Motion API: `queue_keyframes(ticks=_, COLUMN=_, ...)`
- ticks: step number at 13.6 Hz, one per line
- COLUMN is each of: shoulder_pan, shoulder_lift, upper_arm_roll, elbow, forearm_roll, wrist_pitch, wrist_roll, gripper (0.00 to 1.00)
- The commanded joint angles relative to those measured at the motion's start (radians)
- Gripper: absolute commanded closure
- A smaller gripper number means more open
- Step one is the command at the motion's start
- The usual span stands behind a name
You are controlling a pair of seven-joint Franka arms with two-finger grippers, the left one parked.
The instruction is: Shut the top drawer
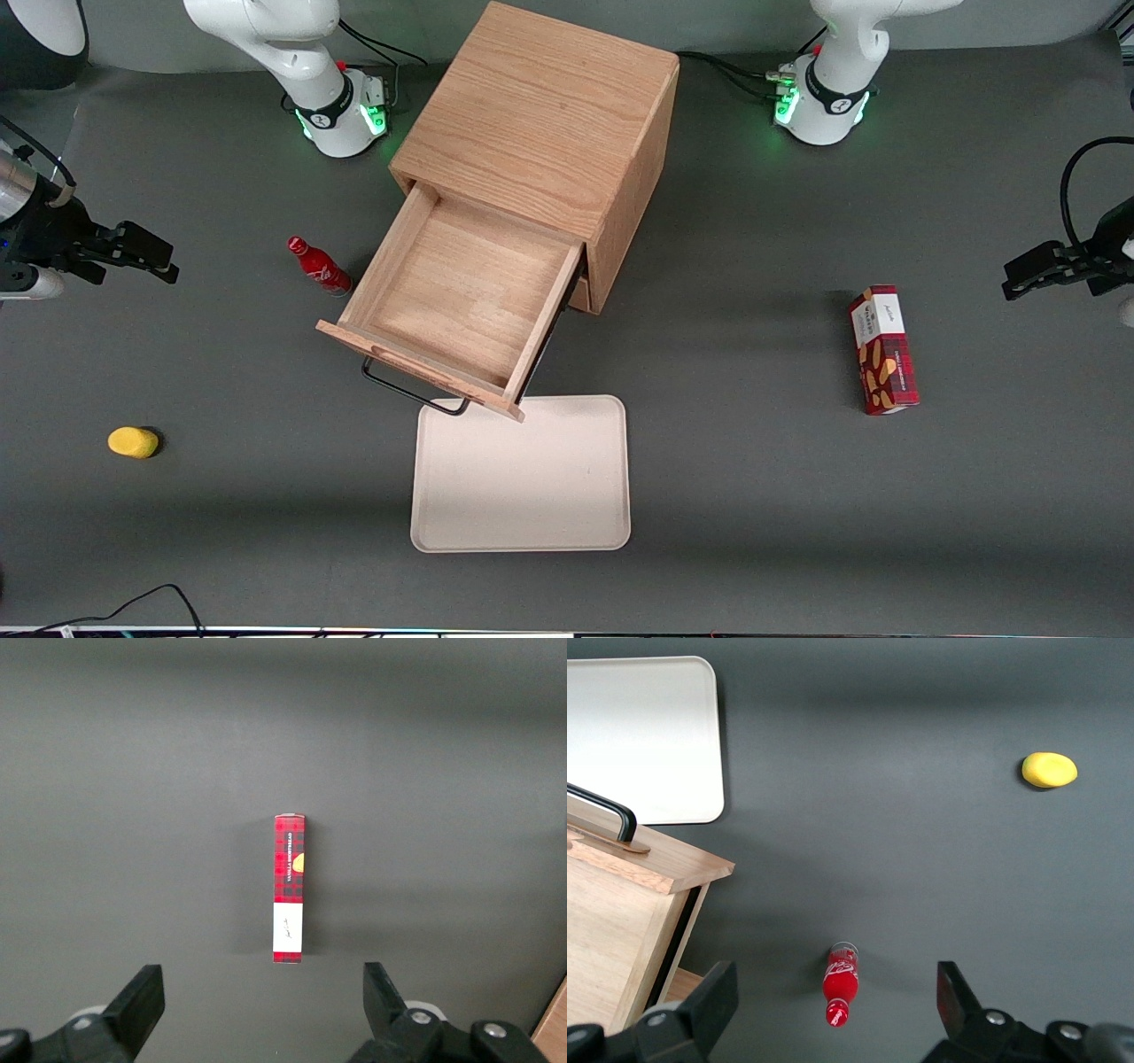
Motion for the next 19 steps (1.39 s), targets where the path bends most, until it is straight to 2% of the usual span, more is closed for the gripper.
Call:
queue_keyframes(ticks=1, shoulder_pan=-0.002, shoulder_lift=-0.019, upper_arm_roll=-0.001, elbow=-0.017, forearm_roll=0.006, wrist_pitch=-0.002, wrist_roll=0.024, gripper=0.00)
queue_keyframes(ticks=6, shoulder_pan=-0.006, shoulder_lift=0.007, upper_arm_roll=0.002, elbow=0.013, forearm_roll=0.006, wrist_pitch=0.004, wrist_roll=-0.017, gripper=0.00)
queue_keyframes(ticks=13, shoulder_pan=0.003, shoulder_lift=0.214, upper_arm_roll=0.006, elbow=0.251, forearm_roll=-0.005, wrist_pitch=-0.007, wrist_roll=-0.174, gripper=0.00)
queue_keyframes(ticks=16, shoulder_pan=0.006, shoulder_lift=0.349, upper_arm_roll=0.011, elbow=0.406, forearm_roll=0.011, wrist_pitch=-0.049, wrist_roll=-0.302, gripper=0.00)
queue_keyframes(ticks=19, shoulder_pan=0.049, shoulder_lift=0.470, upper_arm_roll=0.013, elbow=0.567, forearm_roll=0.063, wrist_pitch=-0.114, wrist_roll=-0.425, gripper=0.00)
